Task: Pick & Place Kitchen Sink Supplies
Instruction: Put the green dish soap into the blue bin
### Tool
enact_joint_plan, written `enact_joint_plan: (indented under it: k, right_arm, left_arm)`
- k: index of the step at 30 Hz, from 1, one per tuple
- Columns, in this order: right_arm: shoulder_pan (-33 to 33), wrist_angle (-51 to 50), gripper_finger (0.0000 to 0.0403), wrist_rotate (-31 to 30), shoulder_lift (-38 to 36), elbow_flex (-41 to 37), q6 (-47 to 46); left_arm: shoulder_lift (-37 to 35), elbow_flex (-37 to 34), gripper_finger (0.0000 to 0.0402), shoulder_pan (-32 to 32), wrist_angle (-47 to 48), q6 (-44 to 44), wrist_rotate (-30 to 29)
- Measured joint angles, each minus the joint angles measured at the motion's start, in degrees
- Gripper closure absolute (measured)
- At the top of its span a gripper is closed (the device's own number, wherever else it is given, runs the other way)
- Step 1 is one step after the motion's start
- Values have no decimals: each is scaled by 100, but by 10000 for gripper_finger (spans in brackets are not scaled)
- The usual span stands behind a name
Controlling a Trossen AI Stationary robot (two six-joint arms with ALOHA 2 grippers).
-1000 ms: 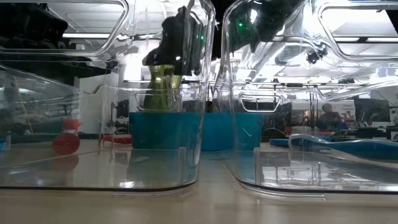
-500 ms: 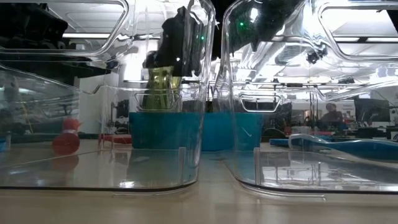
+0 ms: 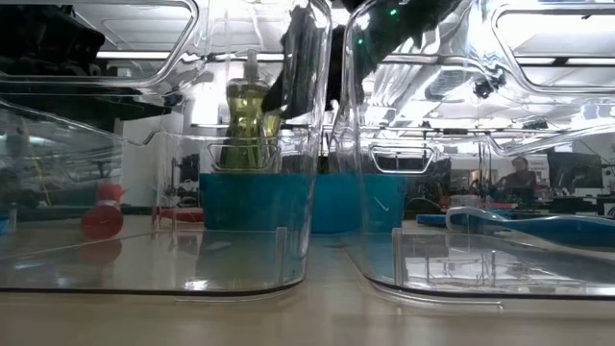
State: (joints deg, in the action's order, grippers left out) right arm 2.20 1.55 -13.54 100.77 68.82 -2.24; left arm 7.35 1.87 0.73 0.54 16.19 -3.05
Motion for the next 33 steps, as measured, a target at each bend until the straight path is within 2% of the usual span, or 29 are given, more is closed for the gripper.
enact_joint_plan:
  k: [9, 25, 29, 33]
  right_arm:
    - [-166, -1423, 13, -150, -866, 0, -475]
    - [-703, -3413, 22, -387, -2474, -64, -2054]
    - [-909, -3654, 22, -215, -3052, -442, -2787]
    - [-1161, -3717, 21, -87, -3661, -955, -3993]
  left_arm:
    - [0, 0, 57, -2, 0, 2, 0]
    - [0, 0, 57, -2, 0, 0, 0]
    - [0, 0, 57, 0, 0, 2, 0]
    - [0, 0, 57, -2, 0, 0, 0]
